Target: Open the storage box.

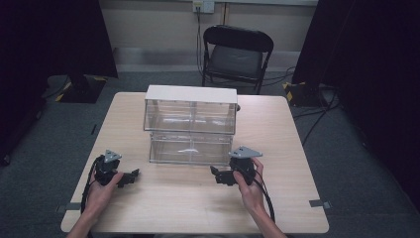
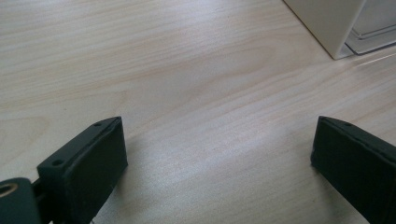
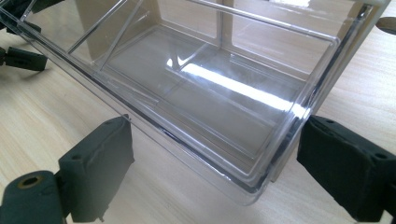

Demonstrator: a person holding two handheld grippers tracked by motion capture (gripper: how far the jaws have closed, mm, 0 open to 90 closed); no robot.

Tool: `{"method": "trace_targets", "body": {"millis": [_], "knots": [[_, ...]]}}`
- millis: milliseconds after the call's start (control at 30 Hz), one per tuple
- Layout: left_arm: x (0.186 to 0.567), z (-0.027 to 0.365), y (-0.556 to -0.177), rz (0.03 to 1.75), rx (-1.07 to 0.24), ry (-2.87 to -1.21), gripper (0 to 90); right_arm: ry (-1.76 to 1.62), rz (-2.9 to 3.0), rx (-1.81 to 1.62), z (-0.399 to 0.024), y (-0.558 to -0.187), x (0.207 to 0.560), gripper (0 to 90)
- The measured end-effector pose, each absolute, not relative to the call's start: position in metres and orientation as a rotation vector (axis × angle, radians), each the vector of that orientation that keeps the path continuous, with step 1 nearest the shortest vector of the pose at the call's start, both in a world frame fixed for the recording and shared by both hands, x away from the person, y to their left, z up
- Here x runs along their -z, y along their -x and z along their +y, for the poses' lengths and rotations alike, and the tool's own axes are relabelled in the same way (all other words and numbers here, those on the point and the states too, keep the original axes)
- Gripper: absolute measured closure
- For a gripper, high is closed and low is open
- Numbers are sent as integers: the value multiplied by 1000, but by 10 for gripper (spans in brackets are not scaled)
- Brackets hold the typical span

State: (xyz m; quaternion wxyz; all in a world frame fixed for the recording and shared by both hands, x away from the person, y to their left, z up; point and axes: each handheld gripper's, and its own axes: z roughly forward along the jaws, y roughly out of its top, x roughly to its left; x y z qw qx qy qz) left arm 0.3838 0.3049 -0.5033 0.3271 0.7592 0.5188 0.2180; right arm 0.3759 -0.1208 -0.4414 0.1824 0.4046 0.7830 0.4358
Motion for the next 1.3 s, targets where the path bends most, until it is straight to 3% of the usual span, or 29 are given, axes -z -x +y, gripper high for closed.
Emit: {"method": "trace_targets", "body": {"millis": [1300], "knots": [[503,305,-384,1358,-569,-1989,29,-1130,2163,-1303,-122,-378,425,79]]}}
